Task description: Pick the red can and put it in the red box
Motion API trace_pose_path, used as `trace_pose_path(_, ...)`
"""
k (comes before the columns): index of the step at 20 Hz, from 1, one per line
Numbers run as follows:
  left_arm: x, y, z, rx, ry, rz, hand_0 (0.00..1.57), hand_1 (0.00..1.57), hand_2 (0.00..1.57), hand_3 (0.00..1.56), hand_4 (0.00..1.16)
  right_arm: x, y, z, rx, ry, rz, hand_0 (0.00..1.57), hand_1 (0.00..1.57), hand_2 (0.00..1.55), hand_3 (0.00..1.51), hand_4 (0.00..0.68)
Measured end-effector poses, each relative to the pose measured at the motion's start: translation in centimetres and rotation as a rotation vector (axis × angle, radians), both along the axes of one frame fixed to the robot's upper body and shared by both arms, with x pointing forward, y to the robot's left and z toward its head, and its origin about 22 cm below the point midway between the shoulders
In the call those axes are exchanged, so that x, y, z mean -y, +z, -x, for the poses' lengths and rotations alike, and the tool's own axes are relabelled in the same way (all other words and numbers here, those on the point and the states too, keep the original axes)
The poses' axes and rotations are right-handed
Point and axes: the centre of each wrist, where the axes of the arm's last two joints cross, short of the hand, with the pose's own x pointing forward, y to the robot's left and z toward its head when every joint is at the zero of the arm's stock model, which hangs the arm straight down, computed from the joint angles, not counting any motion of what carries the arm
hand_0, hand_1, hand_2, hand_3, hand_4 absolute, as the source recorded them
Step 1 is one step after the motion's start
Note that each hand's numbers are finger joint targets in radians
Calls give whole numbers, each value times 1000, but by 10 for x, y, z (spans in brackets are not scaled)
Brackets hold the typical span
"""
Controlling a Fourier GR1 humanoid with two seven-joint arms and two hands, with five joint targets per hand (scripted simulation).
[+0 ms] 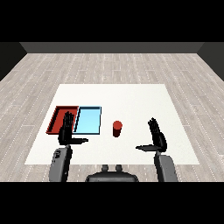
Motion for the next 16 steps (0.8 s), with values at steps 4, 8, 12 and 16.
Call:
trace_pose_path(4, -3, 2, 7, 10, 4, 11, 0, 0, 0, 0, 0, -13, 3, -15, -7, 9, -9, 0, 0, 0, 0, 0)
trace_pose_path(8, -4, 3, 1, 11, 4, 11, 0, 0, 0, 0, 0, -25, -1, -27, -32, 16, -18, 0, 0, 0, 0, 0)
trace_pose_path(12, 2, 5, 6, 8, 4, 21, 0, 0, 0, 0, 0, -37, -9, -34, -60, 39, -70, 0, 0, 0, 0, 0)
trace_pose_path(16, 6, 5, 2, 4, 11, 17, 0, 0, 0, 0, 0, -45, -17, -39, -87, 43, -111, 0, 0, 0, 0, 0)
